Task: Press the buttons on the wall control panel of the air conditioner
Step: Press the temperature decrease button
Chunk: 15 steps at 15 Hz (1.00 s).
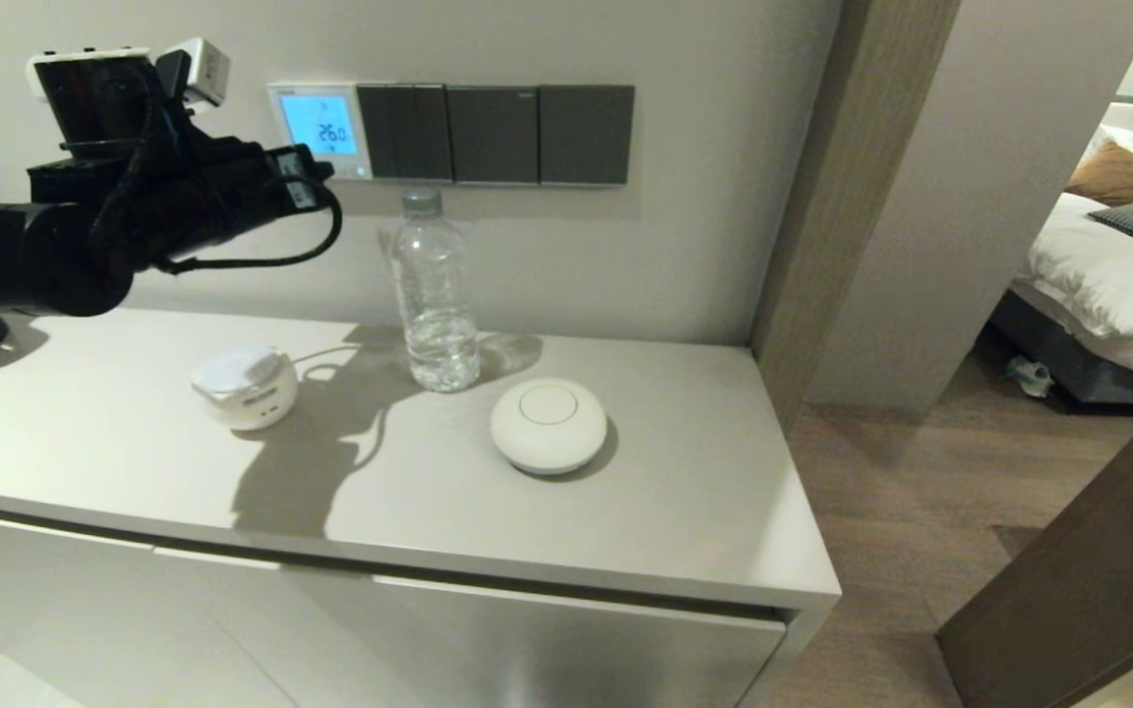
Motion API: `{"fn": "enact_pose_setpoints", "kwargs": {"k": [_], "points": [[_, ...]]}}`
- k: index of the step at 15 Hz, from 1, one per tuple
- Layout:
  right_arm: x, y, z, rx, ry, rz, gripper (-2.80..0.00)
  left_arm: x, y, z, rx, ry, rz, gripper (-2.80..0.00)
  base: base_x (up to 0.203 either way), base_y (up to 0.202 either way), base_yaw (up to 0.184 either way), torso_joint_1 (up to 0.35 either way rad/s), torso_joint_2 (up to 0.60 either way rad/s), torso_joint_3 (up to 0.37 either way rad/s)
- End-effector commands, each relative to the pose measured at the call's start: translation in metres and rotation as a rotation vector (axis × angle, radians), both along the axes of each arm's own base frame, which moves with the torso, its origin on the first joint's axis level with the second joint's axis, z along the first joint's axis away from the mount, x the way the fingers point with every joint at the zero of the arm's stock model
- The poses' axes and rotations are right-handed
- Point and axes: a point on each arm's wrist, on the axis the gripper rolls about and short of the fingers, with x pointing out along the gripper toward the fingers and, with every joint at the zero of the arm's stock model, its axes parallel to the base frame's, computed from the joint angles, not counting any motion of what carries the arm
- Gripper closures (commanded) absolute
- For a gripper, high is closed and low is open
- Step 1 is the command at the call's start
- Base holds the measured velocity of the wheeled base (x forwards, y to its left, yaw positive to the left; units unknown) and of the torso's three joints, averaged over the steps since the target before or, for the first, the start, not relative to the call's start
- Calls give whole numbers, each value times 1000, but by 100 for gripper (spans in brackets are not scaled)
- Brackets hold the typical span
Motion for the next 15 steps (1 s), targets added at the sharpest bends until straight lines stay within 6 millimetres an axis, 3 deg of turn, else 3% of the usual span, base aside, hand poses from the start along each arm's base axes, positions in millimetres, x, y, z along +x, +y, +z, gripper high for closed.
{"fn": "enact_pose_setpoints", "kwargs": {"k": [1,4,15], "points": [[0,0,-1,0,4,0,0,2,7,1,-1,-6,18,0,0,0,0,0,0,0],[0,0,-1,1,3,0,0,7,18,1,0,-9,42,0,0,0,0,0,0,0],[0,0,-1,0,3,0,0,7,12,-6,2,12,25,0,0,0,0,0,0,0]]}}
